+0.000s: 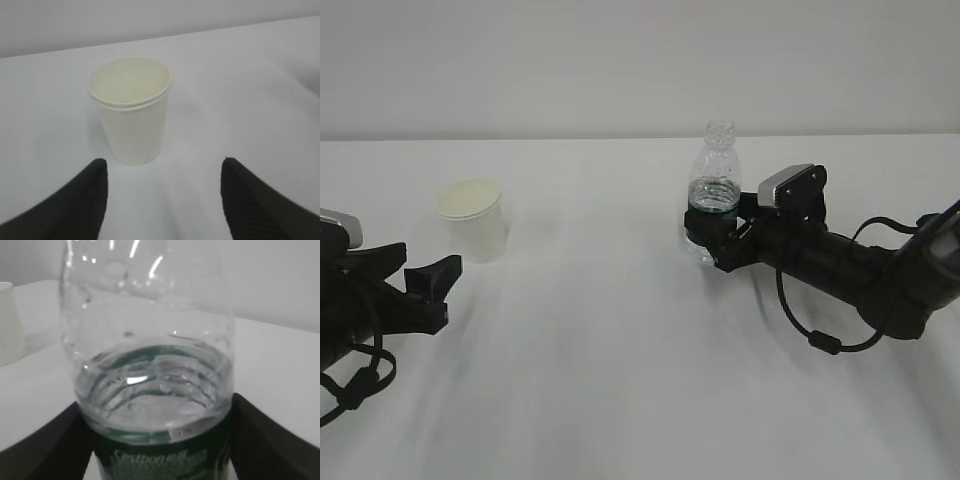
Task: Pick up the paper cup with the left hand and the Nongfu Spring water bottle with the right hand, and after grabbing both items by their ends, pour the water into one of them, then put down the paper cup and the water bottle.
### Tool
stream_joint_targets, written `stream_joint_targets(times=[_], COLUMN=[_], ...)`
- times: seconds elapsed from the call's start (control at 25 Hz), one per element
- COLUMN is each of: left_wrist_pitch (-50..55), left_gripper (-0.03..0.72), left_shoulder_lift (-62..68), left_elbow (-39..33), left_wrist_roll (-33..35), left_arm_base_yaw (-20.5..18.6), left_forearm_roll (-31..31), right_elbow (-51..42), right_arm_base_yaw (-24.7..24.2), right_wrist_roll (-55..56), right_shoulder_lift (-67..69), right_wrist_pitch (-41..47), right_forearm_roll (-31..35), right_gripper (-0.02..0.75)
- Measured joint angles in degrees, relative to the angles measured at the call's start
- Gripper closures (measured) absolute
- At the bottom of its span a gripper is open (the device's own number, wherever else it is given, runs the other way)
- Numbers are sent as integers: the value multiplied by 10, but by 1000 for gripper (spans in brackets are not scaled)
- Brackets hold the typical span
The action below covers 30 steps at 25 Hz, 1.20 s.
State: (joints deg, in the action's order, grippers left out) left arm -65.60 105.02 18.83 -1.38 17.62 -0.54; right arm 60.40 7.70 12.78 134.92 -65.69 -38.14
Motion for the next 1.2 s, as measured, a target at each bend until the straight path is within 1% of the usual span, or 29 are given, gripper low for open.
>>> stream_joint_targets(times=[0.36, 1.2], left_wrist_pitch=[0, 0], left_gripper=[185, 191], left_shoulder_lift=[0, 0], left_elbow=[0, 0], left_wrist_roll=[0, 0], left_arm_base_yaw=[0, 0], left_forearm_roll=[0, 1], right_elbow=[1, 1], right_arm_base_yaw=[0, 0], right_wrist_roll=[0, -1], right_shoulder_lift=[0, 0], right_wrist_pitch=[0, 0], right_forearm_roll=[0, 0], right_gripper=[225, 234])
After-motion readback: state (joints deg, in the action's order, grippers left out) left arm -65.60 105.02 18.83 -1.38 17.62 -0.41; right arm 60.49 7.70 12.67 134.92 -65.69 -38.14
